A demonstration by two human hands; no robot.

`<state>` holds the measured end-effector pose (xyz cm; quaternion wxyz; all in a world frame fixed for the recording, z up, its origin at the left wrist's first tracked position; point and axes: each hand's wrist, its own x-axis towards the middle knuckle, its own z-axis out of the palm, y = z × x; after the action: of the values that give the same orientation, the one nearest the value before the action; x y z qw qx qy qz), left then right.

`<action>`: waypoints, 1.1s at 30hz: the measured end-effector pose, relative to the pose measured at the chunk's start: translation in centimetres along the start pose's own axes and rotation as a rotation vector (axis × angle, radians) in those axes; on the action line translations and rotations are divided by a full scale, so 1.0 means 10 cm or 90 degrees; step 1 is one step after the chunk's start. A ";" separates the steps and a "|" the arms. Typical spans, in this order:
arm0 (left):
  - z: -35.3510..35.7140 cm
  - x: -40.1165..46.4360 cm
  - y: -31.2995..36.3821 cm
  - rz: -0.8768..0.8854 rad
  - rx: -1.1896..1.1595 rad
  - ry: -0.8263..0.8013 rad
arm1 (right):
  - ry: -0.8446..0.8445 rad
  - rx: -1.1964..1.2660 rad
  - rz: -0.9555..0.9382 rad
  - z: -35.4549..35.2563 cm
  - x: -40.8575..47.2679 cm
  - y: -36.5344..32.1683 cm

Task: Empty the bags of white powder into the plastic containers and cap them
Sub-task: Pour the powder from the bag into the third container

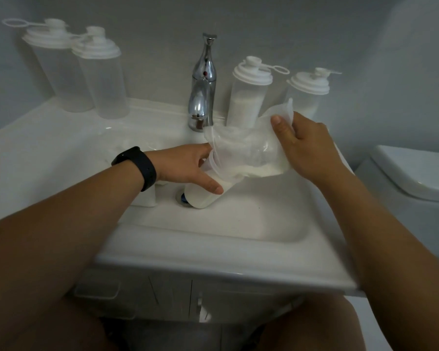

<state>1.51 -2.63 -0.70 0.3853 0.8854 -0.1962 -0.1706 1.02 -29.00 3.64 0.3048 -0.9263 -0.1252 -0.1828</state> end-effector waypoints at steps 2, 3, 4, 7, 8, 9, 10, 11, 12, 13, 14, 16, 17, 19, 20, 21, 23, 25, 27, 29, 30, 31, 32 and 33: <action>0.00 0.01 0.00 0.001 0.001 0.002 | 0.022 0.026 -0.020 0.00 -0.01 -0.02; 0.01 0.01 0.00 0.001 0.000 0.005 | 0.027 0.035 -0.029 0.01 -0.01 -0.03; 0.01 0.00 0.00 0.001 0.001 0.007 | 0.032 0.046 -0.037 0.01 -0.02 -0.04; 0.01 0.00 0.00 0.009 0.011 0.016 | 0.050 0.066 -0.051 0.02 -0.03 -0.04; 0.01 -0.01 0.00 0.011 0.007 0.023 | 0.062 0.077 -0.054 0.02 -0.03 -0.05; 0.01 -0.02 0.01 0.013 0.001 0.031 | 0.072 0.092 -0.055 0.01 -0.03 -0.05; 0.01 -0.02 0.02 0.016 -0.009 0.039 | 0.082 0.112 -0.056 0.01 -0.03 -0.06; 0.00 -0.02 0.02 0.023 -0.020 0.045 | 0.088 0.131 -0.056 0.00 -0.04 -0.07; 0.01 -0.02 0.02 0.030 -0.029 0.051 | 0.092 0.147 -0.056 0.00 -0.04 -0.08; 0.01 -0.02 0.02 0.035 -0.037 0.054 | 0.093 0.161 -0.054 0.00 -0.05 -0.08; 0.02 -0.02 0.02 0.039 -0.047 0.057 | 0.092 0.173 -0.049 -0.01 -0.05 -0.09; 0.03 0.00 0.00 0.038 -0.064 0.056 | 0.088 0.185 -0.038 0.00 -0.05 -0.09; 0.04 0.00 -0.01 0.039 -0.067 0.053 | 0.086 0.187 -0.033 0.00 -0.05 -0.10; 0.05 0.01 -0.03 0.036 -0.071 0.045 | 0.076 0.200 -0.023 0.02 -0.05 -0.09; 0.05 0.02 -0.04 0.034 -0.073 0.042 | 0.072 0.209 -0.020 0.03 -0.05 -0.09; 0.05 0.01 -0.04 0.032 -0.075 0.034 | 0.068 0.217 -0.018 0.03 -0.06 -0.09; 0.05 0.00 -0.03 0.034 -0.079 0.006 | 0.067 0.228 -0.013 0.05 -0.05 -0.09; 0.04 -0.02 0.00 0.028 -0.092 -0.016 | 0.073 0.239 -0.007 0.06 -0.05 -0.09; 0.04 -0.03 0.03 0.012 -0.128 -0.019 | 0.081 0.254 0.001 0.07 -0.04 -0.08; 0.03 -0.04 0.04 -0.001 -0.196 -0.027 | 0.077 0.265 0.013 0.07 -0.04 -0.07; 0.02 -0.03 0.03 -0.004 -0.233 -0.026 | 0.070 0.269 0.020 0.08 -0.03 -0.07; 0.02 -0.02 0.03 -0.008 -0.267 -0.019 | 0.063 0.273 0.025 0.08 -0.04 -0.07; 0.01 -0.01 0.03 -0.011 -0.298 -0.008 | 0.058 0.275 0.029 0.09 -0.04 -0.08; 0.00 -0.01 0.02 -0.013 -0.322 0.002 | 0.054 0.275 0.032 0.09 -0.04 -0.08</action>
<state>1.39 -2.77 -0.55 0.5935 0.7629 -0.1377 -0.2164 0.66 -27.84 3.22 0.5057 -0.8337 -0.1252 -0.1831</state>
